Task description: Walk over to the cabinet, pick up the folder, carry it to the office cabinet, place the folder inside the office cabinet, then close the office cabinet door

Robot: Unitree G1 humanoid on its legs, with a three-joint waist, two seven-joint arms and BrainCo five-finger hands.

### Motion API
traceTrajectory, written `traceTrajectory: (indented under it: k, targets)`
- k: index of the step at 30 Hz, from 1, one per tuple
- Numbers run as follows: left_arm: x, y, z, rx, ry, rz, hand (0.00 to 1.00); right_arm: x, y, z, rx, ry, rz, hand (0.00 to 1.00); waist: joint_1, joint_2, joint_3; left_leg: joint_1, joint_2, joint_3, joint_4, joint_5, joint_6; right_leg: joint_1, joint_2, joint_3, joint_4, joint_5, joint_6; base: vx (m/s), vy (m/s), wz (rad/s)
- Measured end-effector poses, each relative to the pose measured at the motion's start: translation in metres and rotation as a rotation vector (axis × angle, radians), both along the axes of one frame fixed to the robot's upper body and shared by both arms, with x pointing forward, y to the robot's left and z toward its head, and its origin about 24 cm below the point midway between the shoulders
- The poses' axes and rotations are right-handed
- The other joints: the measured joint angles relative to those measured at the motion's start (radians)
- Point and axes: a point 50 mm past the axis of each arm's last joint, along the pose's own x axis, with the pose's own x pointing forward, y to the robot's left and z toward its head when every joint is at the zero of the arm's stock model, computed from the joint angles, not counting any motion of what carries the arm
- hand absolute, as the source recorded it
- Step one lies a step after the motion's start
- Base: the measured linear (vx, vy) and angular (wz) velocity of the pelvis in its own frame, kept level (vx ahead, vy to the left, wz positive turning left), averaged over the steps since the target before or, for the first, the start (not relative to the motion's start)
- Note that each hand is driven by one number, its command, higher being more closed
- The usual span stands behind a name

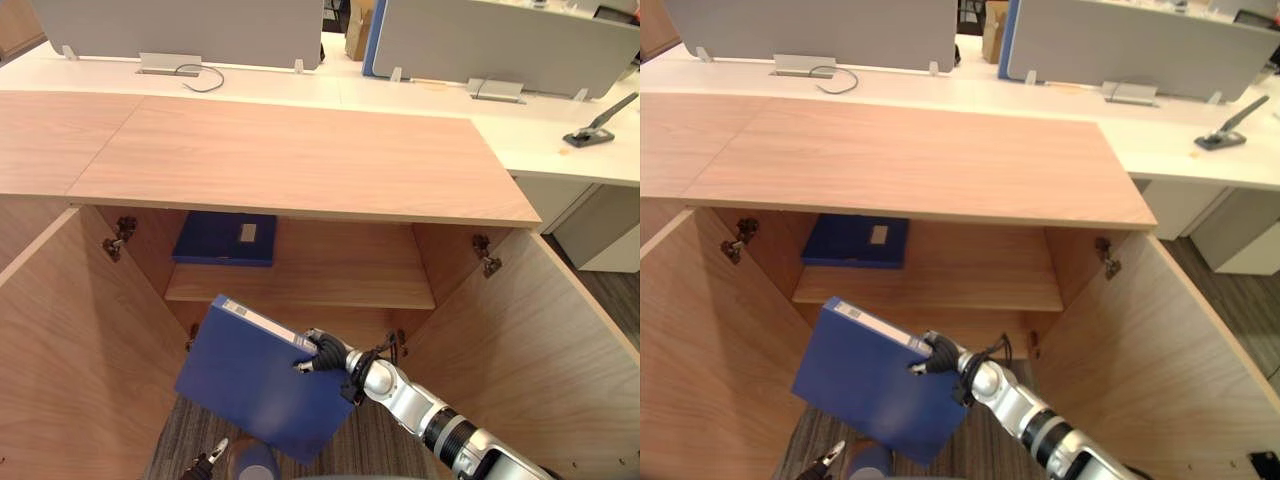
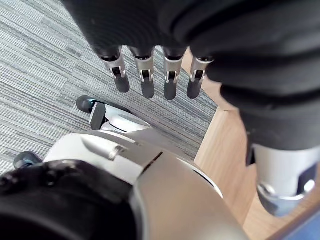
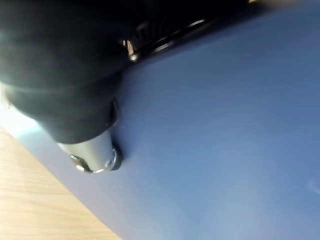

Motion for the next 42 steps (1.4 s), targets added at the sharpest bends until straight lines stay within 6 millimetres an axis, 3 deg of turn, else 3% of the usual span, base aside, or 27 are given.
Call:
traceTrajectory:
  k: [3,8,11,14,22,25,26,28,29,32,33,34,37,42]
  targets:
    - [0.000,-0.006,-0.001,-0.013,0.005,-0.014,0.00,-0.001,-0.002,-0.001,-0.004,0.008,0.001,1.00,-0.005,0.027,0.016,0.093,-0.018,0.024,-0.190,-0.004,-0.006,-0.017,-0.002,0.000,0.007,0.001,0.001,0.01,0.012,0.00]
    - [-0.003,-0.008,-0.002,-0.020,0.012,-0.017,0.00,-0.010,-0.006,-0.009,0.002,0.049,-0.017,1.00,-0.011,0.026,0.003,0.198,-0.094,0.049,-0.461,0.118,0.005,-0.048,-0.052,0.004,0.012,0.010,0.018,0.02,0.063,0.03]
    - [-0.005,-0.008,-0.002,-0.019,0.018,-0.020,0.00,-0.013,-0.009,-0.012,0.005,0.069,-0.028,1.00,-0.015,0.026,-0.006,0.233,-0.113,0.055,-0.552,0.164,0.015,-0.057,-0.061,0.006,0.011,0.015,0.027,0.00,0.068,0.02]
    - [-0.010,-0.008,-0.003,-0.017,0.029,-0.020,0.00,-0.016,-0.012,-0.016,0.016,0.093,-0.055,1.00,-0.024,0.026,-0.024,0.234,-0.125,0.058,-0.603,0.193,0.023,-0.080,-0.067,0.007,0.011,0.021,0.037,-0.01,0.065,0.01]
    - [-0.013,-0.008,-0.003,-0.009,0.039,-0.039,0.00,-0.020,-0.015,-0.020,0.015,0.114,-0.068,1.00,-0.026,0.033,-0.038,0.247,-0.138,0.063,-0.611,0.192,0.031,-0.080,-0.079,0.012,0.008,0.025,0.047,-0.02,0.041,-0.02]
    - [-0.011,-0.012,-0.003,-0.017,0.022,-0.035,0.00,-0.016,-0.022,-0.019,0.013,0.109,-0.093,1.00,-0.026,0.054,-0.026,0.212,-0.166,0.061,-0.518,0.119,0.061,-0.158,-0.144,0.034,0.193,-0.038,0.092,-0.01,0.100,-0.15]
    - [-0.012,-0.016,-0.004,-0.030,0.025,-0.036,0.00,-0.013,-0.024,-0.017,0.008,0.097,-0.100,1.00,-0.033,0.081,-0.009,0.213,-0.165,0.061,-0.500,0.105,0.068,-0.226,-0.171,0.044,0.343,-0.041,0.096,-0.03,0.120,-0.12]
    - [-0.014,-0.016,-0.005,-0.030,0.033,-0.045,0.00,-0.012,-0.023,-0.015,0.009,0.087,-0.102,1.00,-0.049,0.090,0.002,0.222,-0.174,0.057,-0.494,0.102,0.086,-0.331,-0.222,0.049,0.546,-0.032,0.069,-0.01,0.108,0.07]
    - [-0.017,-0.016,-0.005,-0.032,0.045,-0.044,0.00,-0.013,-0.022,-0.013,0.017,0.079,-0.102,1.00,-0.058,0.097,0.012,0.233,-0.173,0.047,-0.492,0.098,0.099,-0.329,-0.233,0.030,0.533,-0.054,0.051,0.00,0.062,0.21]
    - [-0.018,-0.013,-0.005,-0.028,0.046,-0.015,0.00,-0.009,-0.020,-0.005,0.057,0.057,-0.117,1.00,-0.060,0.083,0.028,0.230,-0.161,0.022,-0.478,0.079,0.080,-0.325,-0.198,0.052,0.294,-0.039,0.070,0.02,-0.064,0.28]
    - [-0.018,-0.008,-0.004,-0.018,0.040,-0.004,0.00,-0.007,-0.019,-0.002,0.078,0.052,-0.131,1.00,-0.060,0.056,0.041,0.229,-0.174,0.013,-0.470,0.071,0.064,-0.317,-0.196,0.068,0.196,0.024,0.070,0.07,-0.155,0.32]
    - [-0.018,-0.006,-0.004,-0.013,0.041,-0.003,0.00,-0.007,-0.020,-0.002,0.086,0.057,-0.140,1.00,-0.062,0.046,0.043,0.230,-0.179,0.005,-0.469,0.069,0.059,-0.313,-0.197,0.080,0.187,0.084,0.070,0.12,-0.181,0.31]
    - [-0.012,-0.013,-0.003,-0.028,0.018,0.000,0.00,-0.004,-0.034,-0.003,0.069,0.057,-0.180,1.00,-0.059,0.072,0.039,0.229,-0.149,-0.021,-0.496,0.077,0.030,-0.311,-0.156,0.056,0.168,0.077,0.053,0.17,-0.135,0.11]
    - [0.000,-0.014,0.000,-0.029,-0.028,0.012,0.00,0.001,-0.053,-0.004,0.080,0.061,-0.311,1.00,-0.074,0.080,0.030,0.230,-0.079,-0.050,-0.510,0.069,-0.006,-0.269,-0.086,-0.001,0.120,0.066,0.035,0.16,-0.113,0.15]
